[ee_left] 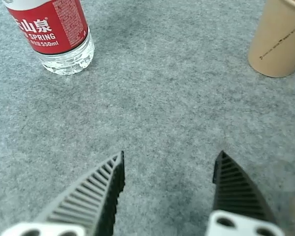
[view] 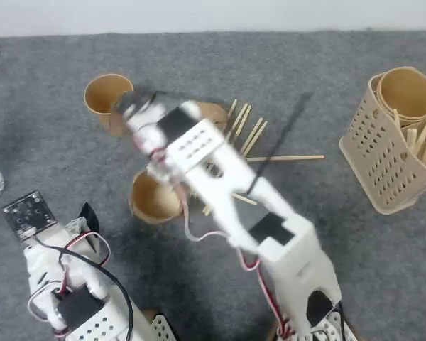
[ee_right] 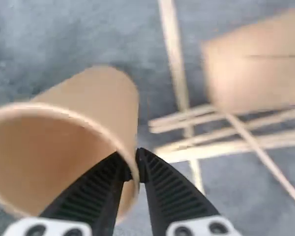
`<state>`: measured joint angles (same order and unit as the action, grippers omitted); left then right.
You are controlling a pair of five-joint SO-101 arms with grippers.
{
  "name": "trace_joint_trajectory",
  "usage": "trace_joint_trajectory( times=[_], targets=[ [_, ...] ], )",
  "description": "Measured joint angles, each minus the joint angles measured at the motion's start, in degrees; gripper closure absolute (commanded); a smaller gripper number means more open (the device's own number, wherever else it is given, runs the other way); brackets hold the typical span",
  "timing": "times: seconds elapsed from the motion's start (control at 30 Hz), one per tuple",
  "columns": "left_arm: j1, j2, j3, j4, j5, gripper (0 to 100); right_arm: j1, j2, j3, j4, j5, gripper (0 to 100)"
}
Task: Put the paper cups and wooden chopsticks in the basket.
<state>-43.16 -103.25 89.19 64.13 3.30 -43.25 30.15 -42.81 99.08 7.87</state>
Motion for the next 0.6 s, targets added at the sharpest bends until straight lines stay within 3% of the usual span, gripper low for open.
trace_joint_trajectory(
  times=[0.3,0.6],
  targets=[
    [0.00,0.00,1.23,0.00,0.00,72,16.35,-22.33,-6.51,1.58,3.52,99.3],
    [0.00,0.00,1.76,-0.09,0.00,72,46.33,-33.32,-6.95,-3.69,4.84,99.3]
  ],
)
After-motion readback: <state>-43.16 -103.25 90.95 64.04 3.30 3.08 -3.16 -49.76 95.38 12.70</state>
